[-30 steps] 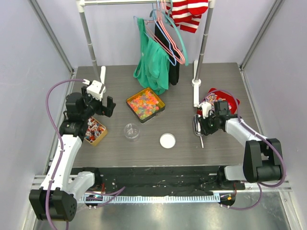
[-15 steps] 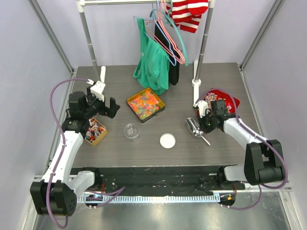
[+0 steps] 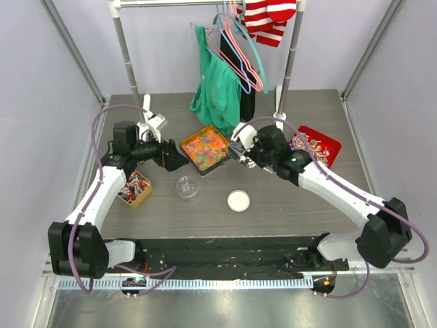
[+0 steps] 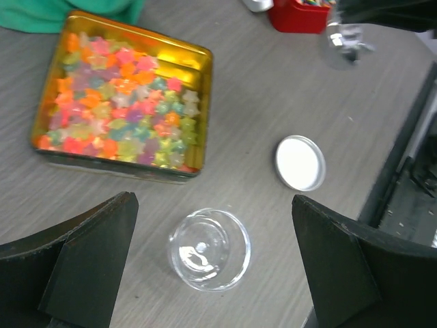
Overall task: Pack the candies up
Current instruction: Pick up the spatula from the center of the board, then adjust the spatula.
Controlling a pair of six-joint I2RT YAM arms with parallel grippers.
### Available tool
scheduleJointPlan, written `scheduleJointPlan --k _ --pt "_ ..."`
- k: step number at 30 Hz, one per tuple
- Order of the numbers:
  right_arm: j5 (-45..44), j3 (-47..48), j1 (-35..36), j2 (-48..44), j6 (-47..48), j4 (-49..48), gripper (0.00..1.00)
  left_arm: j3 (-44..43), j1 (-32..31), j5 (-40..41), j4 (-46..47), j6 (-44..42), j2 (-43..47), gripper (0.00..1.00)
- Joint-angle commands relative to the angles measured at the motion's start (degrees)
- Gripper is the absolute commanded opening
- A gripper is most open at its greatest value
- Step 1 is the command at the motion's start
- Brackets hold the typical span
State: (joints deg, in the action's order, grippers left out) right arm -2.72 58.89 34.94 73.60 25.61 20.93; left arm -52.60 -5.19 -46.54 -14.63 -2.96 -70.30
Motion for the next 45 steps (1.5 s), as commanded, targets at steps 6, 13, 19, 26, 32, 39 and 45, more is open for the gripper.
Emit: scheduleJointPlan --k 6,13,19,26,32,39,45 --pt "-19.1 7.4 14.3 10.0 9.3 -2.6 0.01 -3.7 -2.9 -9.5 -4.6 -1.6 -4.4 1.0" --pt "-22.9 12.3 20.4 14.6 11.4 -3.2 0.01 -4.8 -4.7 -9.8 -6.9 -3.0 -7.6 1.0" --pt "-25.4 14.4 24.3 17.4 12.0 -3.4 0.01 -5.1 -5.0 -9.8 -7.5 -3.4 -8.3 1.0" --pt "-26.6 16.5 27.1 19.4 11.6 -3.6 0.01 -5.1 -5.1 -10.3 -7.4 -3.3 -8.6 0.96" --pt "-28.2 20.3 28.3 21.0 10.6 -3.0 0.01 -5.2 -5.3 -11.4 -7.9 -3.5 -9.4 0.76" --pt "-27.8 21.6 28.9 21.1 9.8 -2.4 0.01 -5.5 -5.3 -11.9 -8.2 -3.7 -9.9 0.5" --pt "-27.6 21.8 29.7 22.0 9.4 -2.2 0.01 -5.8 -5.3 -12.1 -8.2 -3.5 -10.4 0.4"
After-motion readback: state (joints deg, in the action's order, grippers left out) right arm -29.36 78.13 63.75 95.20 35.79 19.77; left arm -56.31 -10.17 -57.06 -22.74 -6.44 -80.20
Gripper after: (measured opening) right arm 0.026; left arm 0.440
